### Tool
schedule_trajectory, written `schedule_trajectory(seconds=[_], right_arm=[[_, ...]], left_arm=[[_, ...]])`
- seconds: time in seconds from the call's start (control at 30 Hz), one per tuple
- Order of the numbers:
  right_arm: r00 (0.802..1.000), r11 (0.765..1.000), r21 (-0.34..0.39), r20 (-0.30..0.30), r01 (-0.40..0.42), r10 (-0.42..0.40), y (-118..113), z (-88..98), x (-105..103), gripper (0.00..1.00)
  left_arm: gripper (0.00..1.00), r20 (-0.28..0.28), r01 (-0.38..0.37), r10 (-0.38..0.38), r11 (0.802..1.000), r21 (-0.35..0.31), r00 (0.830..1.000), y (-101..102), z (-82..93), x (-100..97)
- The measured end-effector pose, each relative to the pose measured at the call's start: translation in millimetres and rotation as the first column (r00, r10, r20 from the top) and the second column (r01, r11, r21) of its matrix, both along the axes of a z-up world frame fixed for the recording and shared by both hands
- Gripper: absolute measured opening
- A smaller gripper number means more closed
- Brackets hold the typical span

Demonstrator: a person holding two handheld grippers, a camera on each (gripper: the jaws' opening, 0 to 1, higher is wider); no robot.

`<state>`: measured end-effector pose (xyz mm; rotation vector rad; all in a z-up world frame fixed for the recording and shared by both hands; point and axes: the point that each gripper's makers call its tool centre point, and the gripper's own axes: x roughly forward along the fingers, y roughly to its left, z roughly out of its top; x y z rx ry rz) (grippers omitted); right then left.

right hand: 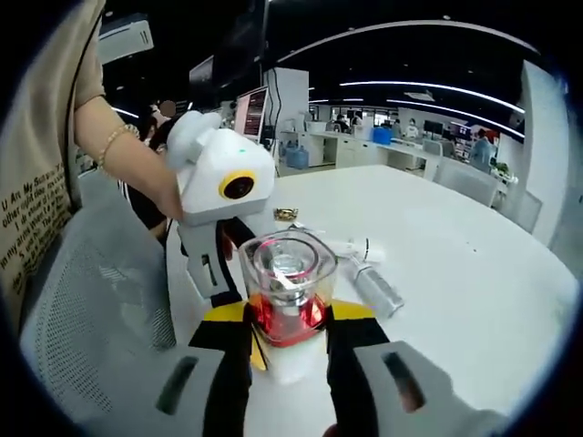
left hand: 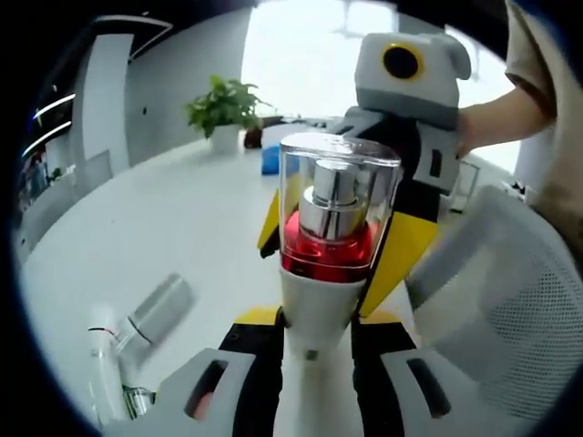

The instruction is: Arrange the skincare products in the storage area until every visible bottle or jar stands upright without overlapping.

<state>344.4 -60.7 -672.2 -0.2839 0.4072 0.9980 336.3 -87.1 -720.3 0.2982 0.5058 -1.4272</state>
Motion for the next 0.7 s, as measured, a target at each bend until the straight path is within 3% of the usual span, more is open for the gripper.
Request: schedule_trajectory(seconds=[0.7], right_arm=[[1.000, 1.000, 0.023, 0.012, -0.005, 0.004, -30, -0.8, 65, 0.31]], left_arm=[[0.25, -0.002, -0.019, 0.019, 1.000, 0.010, 1.000, -28, -3.3, 66.2]])
